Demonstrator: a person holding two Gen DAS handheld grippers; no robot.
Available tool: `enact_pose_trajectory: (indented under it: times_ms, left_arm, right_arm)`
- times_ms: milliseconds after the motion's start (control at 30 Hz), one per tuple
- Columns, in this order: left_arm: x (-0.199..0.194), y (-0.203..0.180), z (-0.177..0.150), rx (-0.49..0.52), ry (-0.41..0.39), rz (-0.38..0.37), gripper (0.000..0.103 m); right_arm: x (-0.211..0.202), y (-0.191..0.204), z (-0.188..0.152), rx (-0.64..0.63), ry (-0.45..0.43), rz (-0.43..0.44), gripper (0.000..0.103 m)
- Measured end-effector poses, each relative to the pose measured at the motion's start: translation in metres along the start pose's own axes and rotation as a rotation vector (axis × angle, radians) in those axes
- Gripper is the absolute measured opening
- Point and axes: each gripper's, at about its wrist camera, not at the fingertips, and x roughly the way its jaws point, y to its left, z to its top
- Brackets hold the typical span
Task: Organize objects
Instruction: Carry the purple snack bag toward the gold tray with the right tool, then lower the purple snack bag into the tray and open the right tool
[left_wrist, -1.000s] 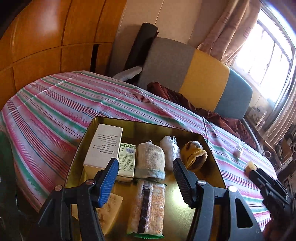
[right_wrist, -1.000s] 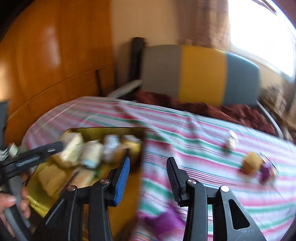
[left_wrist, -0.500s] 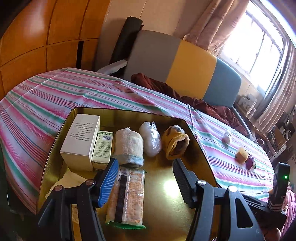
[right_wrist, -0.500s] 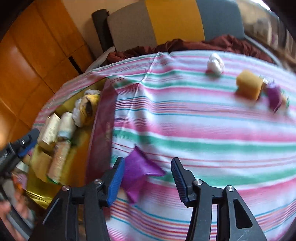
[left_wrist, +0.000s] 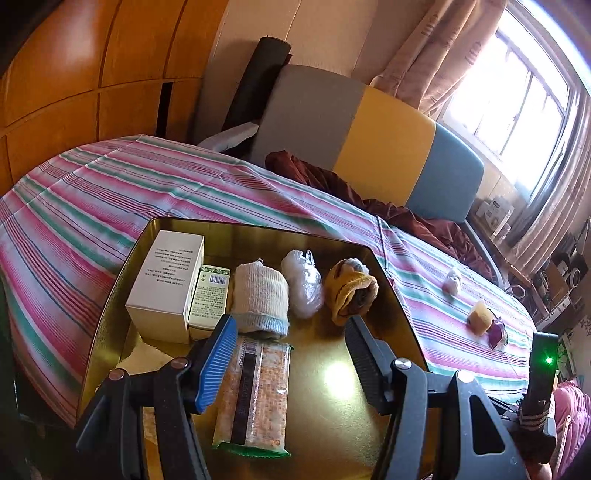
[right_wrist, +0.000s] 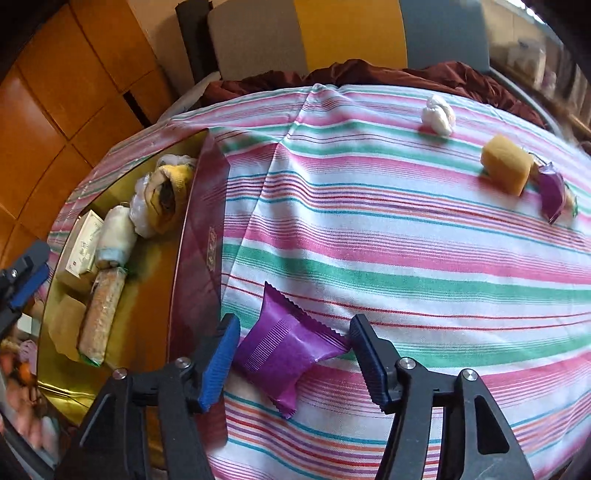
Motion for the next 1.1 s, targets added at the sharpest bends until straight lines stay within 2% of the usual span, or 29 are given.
enact_pose_trajectory:
  times_ms: [67,133,233,267,333,367,400,433,467,567,633,700,733,833,900,1100]
  left_arm:
    - [0.0,0.0,0.0,0.001,0.001,-0.001,0.062]
    - [0.0,0.0,0.0,-0.001,-0.001,-0.001,0.062]
    - [0.001,0.0,0.0,-0.005,0.0,0.001,0.062]
    - [0.001,0.0,0.0,-0.006,0.002,0.0,0.062]
    - [0.0,0.0,0.0,-0.005,0.001,-0.001,0.062]
    - [0.0,0.0,0.0,-0.004,0.001,-0.002,0.062]
    - [0.0,-0.001,0.0,-0.003,0.0,-0.004,0.062]
    - [0.0,-0.001,0.0,-0.001,-0.001,-0.006,0.062]
    - [0.0,-0.002,0.0,0.002,0.001,-0.005,0.062]
    - [-0.001,-0.001,0.0,-0.001,0.001,-0.008,0.062]
    - [-0.001,0.0,0.001,-0.002,0.002,-0.007,0.062]
    - [-0.002,0.0,0.001,-0.006,0.0,-0.007,0.062]
    - [-0.002,0.001,0.002,-0.008,0.0,-0.007,0.062]
    - [-0.002,0.002,0.004,-0.01,-0.007,-0.005,0.062]
    - [-0.002,0.003,0.005,-0.014,-0.004,-0.005,0.062]
    - [-0.003,0.01,0.01,-0.029,-0.011,0.014,0.062]
  right_arm:
    - [-0.004,-0.001,0.0,-0.014,-0.014,0.002,0.048]
    - [-0.011,-0.003,0.001,-0.022,-0.043,0.03,0.024]
    - [-0.021,0.0,0.006,-0.055,-0.073,-0.015,0.016]
    - [-0.024,-0.001,0.007,-0.049,-0.077,-0.024,0.017]
    - [-0.028,-0.01,0.008,0.036,-0.068,0.02,0.021]
    - [-0.026,-0.014,0.007,0.071,-0.047,0.043,0.035]
    - [-0.025,-0.017,0.004,0.106,-0.03,0.067,0.044]
    - [-0.024,-0.018,0.002,0.124,-0.028,0.066,0.059]
    - [-0.022,-0.017,0.001,0.13,-0.024,0.054,0.06]
    - [-0.011,-0.013,-0.001,0.137,-0.002,0.035,0.06]
    - [-0.001,-0.012,0.0,0.154,0.019,0.07,0.06]
    - [0.003,-0.008,0.004,0.131,0.0,0.047,0.054]
    - [0.005,-0.006,0.005,0.119,0.002,0.05,0.046]
    - [0.004,-0.006,0.006,0.1,0.002,0.064,0.038]
    - [-0.002,-0.009,0.004,0.091,-0.017,0.058,0.032]
    - [-0.038,-0.004,0.015,0.075,-0.126,0.09,0.032]
